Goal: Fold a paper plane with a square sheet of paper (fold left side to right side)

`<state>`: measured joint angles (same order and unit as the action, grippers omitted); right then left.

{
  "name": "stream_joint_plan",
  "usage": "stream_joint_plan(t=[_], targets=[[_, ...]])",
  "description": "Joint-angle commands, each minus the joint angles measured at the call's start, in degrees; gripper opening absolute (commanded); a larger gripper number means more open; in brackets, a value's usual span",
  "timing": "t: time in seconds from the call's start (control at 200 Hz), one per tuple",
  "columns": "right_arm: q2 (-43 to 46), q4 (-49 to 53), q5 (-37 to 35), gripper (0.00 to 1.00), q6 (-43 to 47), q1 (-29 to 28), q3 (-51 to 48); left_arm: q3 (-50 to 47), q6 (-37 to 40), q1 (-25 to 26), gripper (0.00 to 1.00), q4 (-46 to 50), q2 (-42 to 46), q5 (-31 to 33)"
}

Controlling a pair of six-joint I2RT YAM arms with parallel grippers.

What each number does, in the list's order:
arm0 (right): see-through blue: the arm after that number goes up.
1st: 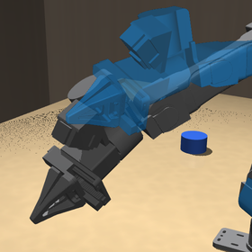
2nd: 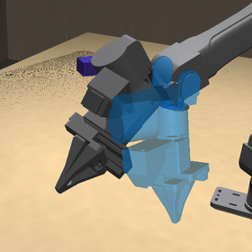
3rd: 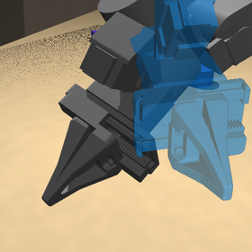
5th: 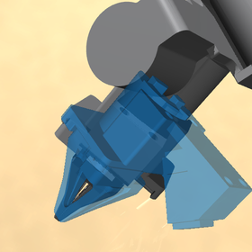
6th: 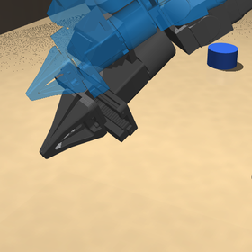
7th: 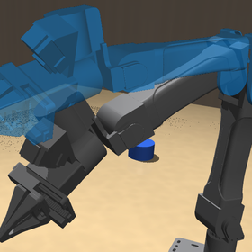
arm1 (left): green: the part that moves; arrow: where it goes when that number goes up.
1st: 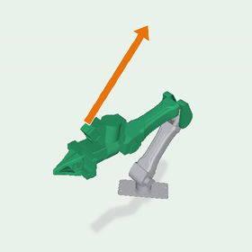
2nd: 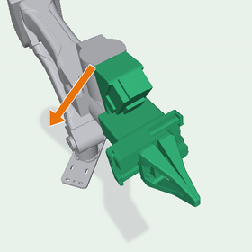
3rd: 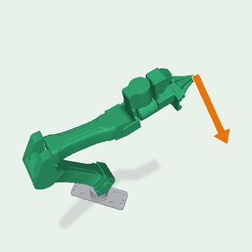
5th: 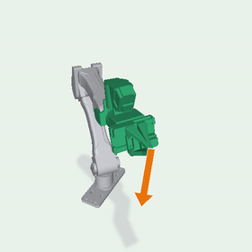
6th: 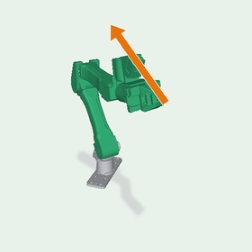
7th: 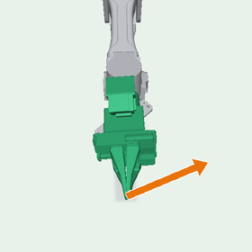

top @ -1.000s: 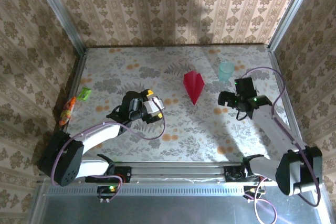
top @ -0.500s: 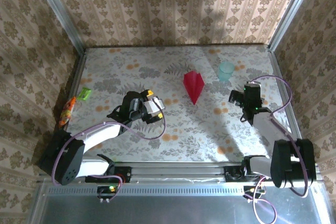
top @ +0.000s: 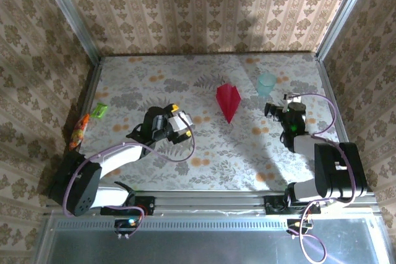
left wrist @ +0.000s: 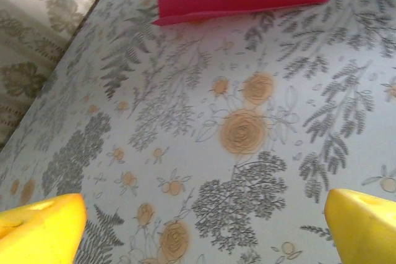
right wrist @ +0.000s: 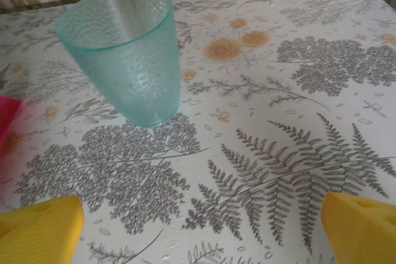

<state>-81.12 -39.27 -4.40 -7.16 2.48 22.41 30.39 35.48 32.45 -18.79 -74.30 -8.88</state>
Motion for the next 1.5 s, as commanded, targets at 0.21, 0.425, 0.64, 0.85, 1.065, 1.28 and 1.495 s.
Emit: stream_joint_plan(t=[0.21, 0.425, 0.64, 0.85, 1.065, 1.28, 1.495], targets=[[-6.4, -12.1, 5.2, 1.0, 2.6, -0.2, -0.4, 0.2, -22.9, -11.7, 1.0, -8.7, 1.6, 8.3], [-6.3, -10.0, 2.0, 1.0, 3.5, -1.8, 0.6, -0.7, -28.2, -15.2, 1.0, -6.7, 5.6, 19.5], [-6.4, -10.0, 1.3, 1.0, 3.8, -2.2, 0.6, -7.3, -31.4, -18.9, 1.0, -14.7, 3.9, 29.4], [-6.3, -10.0, 1.2, 1.0, 3.8, -2.3, 0.6, -9.4, -28.0, -20.7, 1.0, -24.6, -3.4, 24.1], [-6.4, -10.0, 1.1, 1.0, 3.9, -2.4, 0.6, -11.8, -24.2, -23.0, 1.0, -36.1, -8.7, 18.9], [-6.4, -9.9, 1.0, 1.0, 3.9, -2.4, 0.7, -17.0, -31.4, -30.6, 1.0, -50.3, -14.8, 10.3], [-6.3, -9.9, 0.9, 1.0, 3.9, -2.5, 0.7, -8.1, -33.5, -32.8, 1.0, -33.7, -14.6, 9.5]])
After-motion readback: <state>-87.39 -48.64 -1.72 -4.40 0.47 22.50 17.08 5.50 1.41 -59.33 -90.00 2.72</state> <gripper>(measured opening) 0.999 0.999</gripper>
